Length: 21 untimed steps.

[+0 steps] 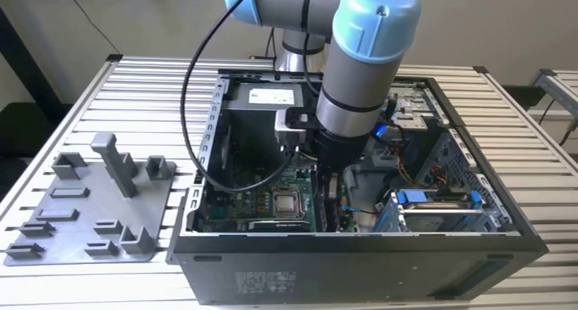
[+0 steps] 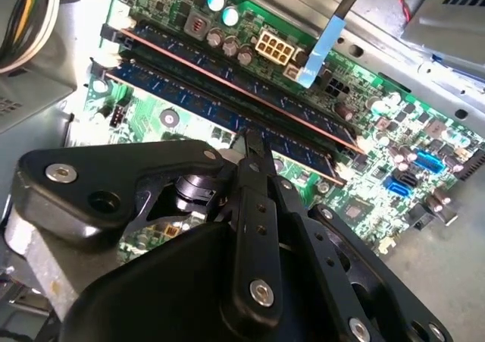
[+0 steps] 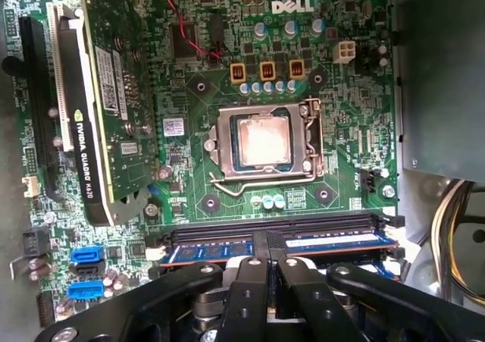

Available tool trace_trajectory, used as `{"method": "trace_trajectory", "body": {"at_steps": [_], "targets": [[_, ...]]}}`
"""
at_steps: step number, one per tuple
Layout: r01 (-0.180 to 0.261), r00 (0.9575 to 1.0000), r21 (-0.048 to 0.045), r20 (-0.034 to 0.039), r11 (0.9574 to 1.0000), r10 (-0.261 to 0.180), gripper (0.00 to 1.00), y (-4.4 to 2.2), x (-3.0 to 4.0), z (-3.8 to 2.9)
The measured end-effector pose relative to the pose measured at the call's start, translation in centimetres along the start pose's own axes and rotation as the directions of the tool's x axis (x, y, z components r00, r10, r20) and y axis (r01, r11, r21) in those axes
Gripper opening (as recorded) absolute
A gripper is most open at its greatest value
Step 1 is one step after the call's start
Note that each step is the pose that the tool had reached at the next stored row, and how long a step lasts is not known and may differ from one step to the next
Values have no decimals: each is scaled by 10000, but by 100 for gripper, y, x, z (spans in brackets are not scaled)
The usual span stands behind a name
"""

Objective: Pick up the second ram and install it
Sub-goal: 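Press down the second ram until it locks into place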

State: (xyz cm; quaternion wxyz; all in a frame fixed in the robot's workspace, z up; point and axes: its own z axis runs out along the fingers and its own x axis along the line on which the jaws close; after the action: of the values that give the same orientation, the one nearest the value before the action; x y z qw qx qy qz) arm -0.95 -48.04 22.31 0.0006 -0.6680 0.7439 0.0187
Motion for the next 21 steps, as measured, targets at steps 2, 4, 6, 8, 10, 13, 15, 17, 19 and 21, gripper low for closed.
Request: {"method": "trace_trajectory", "body": {"at_steps": [2, 4, 6, 8, 10, 13, 15, 17, 19, 21], "targets": [[0, 10000, 1, 3, 10000, 0, 11, -2, 1, 37], [0, 10000, -11, -7, 10000, 0, 11, -3, 0, 59], [-1, 10000, -26, -4, 10000, 1, 11, -3, -4, 32], [0, 10000, -45, 38, 10000, 0, 11, -2, -7, -17], [-2, 10000, -52, 12, 10000, 2, 11, 1, -5, -84], [-1, 10000, -54, 10, 10000, 1, 11, 3, -6, -165], [-2, 10000, -53, 12, 10000, 2, 11, 4, -8, -215], [-1, 10000, -53, 9, 10000, 1, 11, 6, -9, -285], [-2, 10000, -53, 12, 10000, 2, 11, 8, -11, -352], [-2, 10000, -54, 9, 10000, 2, 11, 10, -12, -415]]}}
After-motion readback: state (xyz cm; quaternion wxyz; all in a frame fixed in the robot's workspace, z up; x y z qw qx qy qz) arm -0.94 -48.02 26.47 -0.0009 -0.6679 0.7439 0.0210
